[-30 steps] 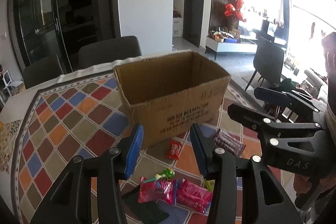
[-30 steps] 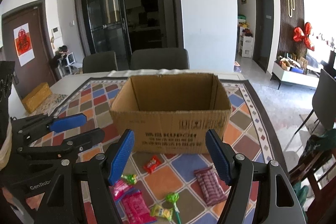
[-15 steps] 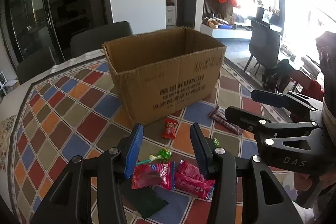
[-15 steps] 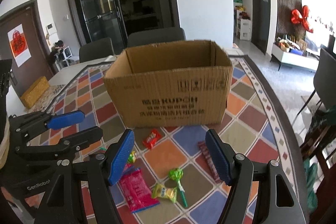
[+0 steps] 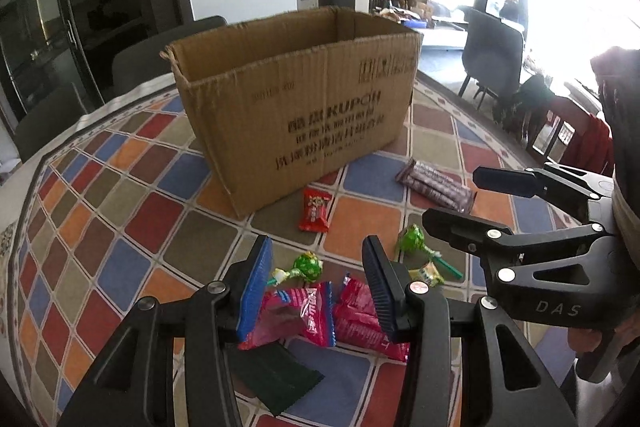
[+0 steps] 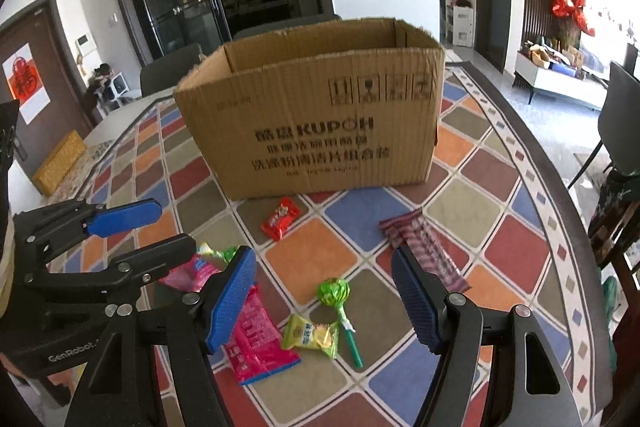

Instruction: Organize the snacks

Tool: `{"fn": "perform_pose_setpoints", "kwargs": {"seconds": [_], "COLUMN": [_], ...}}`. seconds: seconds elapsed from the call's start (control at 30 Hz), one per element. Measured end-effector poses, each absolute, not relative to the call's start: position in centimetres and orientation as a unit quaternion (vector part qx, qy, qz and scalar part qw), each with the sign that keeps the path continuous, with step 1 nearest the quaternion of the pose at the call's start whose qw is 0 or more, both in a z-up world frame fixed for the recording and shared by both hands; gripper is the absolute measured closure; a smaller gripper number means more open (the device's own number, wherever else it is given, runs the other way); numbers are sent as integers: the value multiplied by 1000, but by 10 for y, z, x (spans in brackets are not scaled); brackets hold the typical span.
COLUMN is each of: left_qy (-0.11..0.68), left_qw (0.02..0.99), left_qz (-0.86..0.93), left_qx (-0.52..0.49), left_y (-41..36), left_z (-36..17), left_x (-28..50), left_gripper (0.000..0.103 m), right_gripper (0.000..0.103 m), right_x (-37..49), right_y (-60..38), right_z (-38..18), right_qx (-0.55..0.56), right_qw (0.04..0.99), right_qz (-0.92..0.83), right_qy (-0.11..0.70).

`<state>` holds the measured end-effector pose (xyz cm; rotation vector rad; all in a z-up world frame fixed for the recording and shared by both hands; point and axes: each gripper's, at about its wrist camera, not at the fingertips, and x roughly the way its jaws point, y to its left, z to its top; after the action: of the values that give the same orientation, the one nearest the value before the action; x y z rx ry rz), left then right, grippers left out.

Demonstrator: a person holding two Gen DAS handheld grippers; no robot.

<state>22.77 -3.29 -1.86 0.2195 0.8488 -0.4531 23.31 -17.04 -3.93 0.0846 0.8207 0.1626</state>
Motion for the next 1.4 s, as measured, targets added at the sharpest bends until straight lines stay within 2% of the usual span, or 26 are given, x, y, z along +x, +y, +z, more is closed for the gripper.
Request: {"fn": "perform_pose_setpoints", "kwargs": {"seconds": [0.77,1.0,1.27,1.4], "left_qy": [474,483,493,496], "left_qw": [823,815,810,809], "left_qz": [-268,-266,-260,-261], "left_qx": [163,180,182,177], "left_y": [-48,-54,-56,-55], "left_z": [-68,-77,-89,-89], "left_x": [261,272,277,278], "left_gripper": [58,58,67,77], "right_gripper": [33,40,50,55], "right_x": [248,254,259,261], "right_y": [-165,-165,-166,-165], "right_z": [-90,-99,-104,-105], "right_qx": [54,66,70,70], "right_qw": [878,870,866,865], "right_qz": [74,77,79,82], "right_qy": [470,483,488,490]}}
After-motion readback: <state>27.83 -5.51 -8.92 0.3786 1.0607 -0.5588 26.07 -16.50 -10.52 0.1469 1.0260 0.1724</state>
